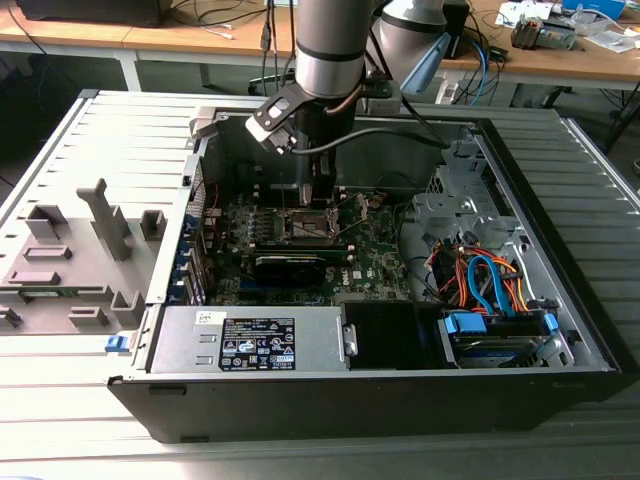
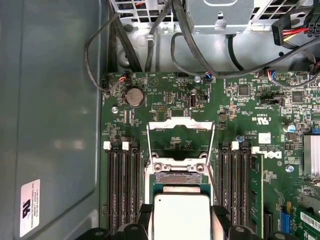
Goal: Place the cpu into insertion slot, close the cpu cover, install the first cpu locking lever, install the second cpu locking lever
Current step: 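Place the cpu into insertion slot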
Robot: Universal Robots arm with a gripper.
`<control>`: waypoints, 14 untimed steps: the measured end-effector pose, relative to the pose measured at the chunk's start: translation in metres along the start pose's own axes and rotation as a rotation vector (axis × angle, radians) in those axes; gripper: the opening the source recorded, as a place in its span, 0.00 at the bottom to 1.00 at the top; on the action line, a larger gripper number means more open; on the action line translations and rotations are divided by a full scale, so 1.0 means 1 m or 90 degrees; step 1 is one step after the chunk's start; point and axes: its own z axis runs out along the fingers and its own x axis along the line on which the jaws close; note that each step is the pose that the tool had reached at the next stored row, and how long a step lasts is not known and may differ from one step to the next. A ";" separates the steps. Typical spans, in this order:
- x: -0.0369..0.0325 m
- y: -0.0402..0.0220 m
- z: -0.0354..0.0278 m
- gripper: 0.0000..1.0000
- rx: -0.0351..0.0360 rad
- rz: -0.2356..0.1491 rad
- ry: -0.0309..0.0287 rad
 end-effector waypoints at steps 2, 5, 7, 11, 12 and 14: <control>0.0000 0.0000 0.0006 0.55 0.0000 0.000 -0.0001; 0.0000 0.0000 0.0030 0.55 0.0000 0.000 0.0000; -0.0001 0.0000 0.0040 0.55 0.0000 0.000 0.0000; -0.0001 0.0000 0.0045 0.55 0.0000 0.000 -0.0001; -0.0001 0.0000 0.0046 0.55 0.0000 0.000 -0.0001; -0.0001 0.0000 0.0050 0.55 0.0000 0.000 0.0000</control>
